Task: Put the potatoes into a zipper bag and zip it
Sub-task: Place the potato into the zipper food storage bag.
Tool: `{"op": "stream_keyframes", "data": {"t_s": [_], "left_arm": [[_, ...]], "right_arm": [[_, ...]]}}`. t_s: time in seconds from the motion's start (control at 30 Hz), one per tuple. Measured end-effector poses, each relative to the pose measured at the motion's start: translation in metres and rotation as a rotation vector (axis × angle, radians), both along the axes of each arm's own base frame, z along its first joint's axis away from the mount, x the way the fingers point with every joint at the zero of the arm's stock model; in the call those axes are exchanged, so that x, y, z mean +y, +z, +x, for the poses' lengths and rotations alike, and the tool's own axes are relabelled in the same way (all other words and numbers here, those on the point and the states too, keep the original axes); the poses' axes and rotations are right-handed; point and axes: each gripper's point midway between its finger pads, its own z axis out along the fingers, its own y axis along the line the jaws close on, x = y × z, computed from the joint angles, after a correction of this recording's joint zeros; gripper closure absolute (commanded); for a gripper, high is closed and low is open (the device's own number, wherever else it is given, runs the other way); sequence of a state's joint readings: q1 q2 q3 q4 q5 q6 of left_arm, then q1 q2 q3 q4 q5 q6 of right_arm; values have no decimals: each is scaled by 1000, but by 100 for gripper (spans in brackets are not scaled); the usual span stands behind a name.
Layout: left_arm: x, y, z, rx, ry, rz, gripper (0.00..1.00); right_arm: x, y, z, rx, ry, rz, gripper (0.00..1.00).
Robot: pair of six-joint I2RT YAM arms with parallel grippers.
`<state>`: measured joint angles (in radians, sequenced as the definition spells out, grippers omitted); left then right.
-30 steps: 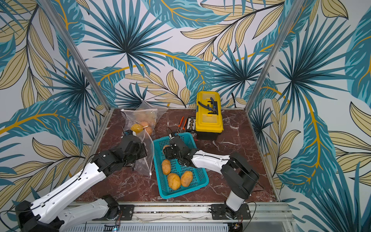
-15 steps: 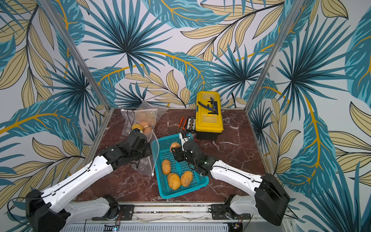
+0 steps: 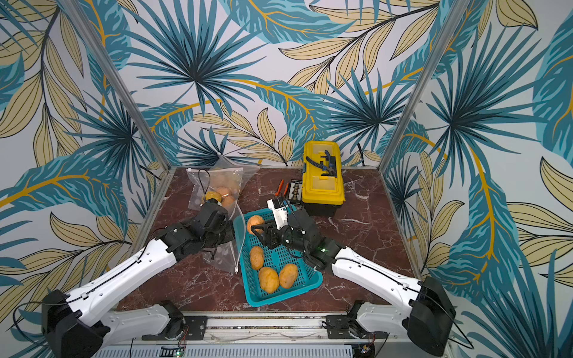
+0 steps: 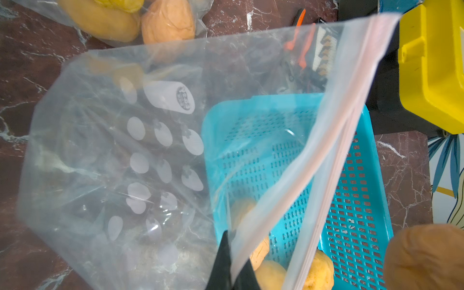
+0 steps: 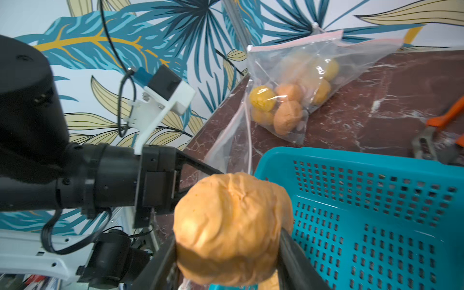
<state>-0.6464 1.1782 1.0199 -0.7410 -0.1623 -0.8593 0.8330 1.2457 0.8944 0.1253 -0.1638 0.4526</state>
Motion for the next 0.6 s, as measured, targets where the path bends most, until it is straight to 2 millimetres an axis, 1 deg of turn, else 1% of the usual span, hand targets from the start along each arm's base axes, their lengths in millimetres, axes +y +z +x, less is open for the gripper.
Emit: {"op": "stream_keyframes", "data": {"t_s": [0.1, 0.17, 0.27, 0.43, 0.6], "left_arm": [[0, 0, 0, 1, -2, -2, 100], [0, 0, 0, 1, -2, -2, 100], [0, 1, -1, -1, -4, -5, 100], [1, 5, -3, -9, -9, -6, 100], [3, 7, -4, -15, -7, -8, 100]], "right_arm": [[20, -2, 3, 20, 58, 14, 77], [32, -9, 5, 42, 90, 18, 77], [44, -22, 8, 75, 119, 15, 78], [56, -41, 15, 117, 132, 2, 78], [58, -43, 22, 120, 111, -2, 78]]}}
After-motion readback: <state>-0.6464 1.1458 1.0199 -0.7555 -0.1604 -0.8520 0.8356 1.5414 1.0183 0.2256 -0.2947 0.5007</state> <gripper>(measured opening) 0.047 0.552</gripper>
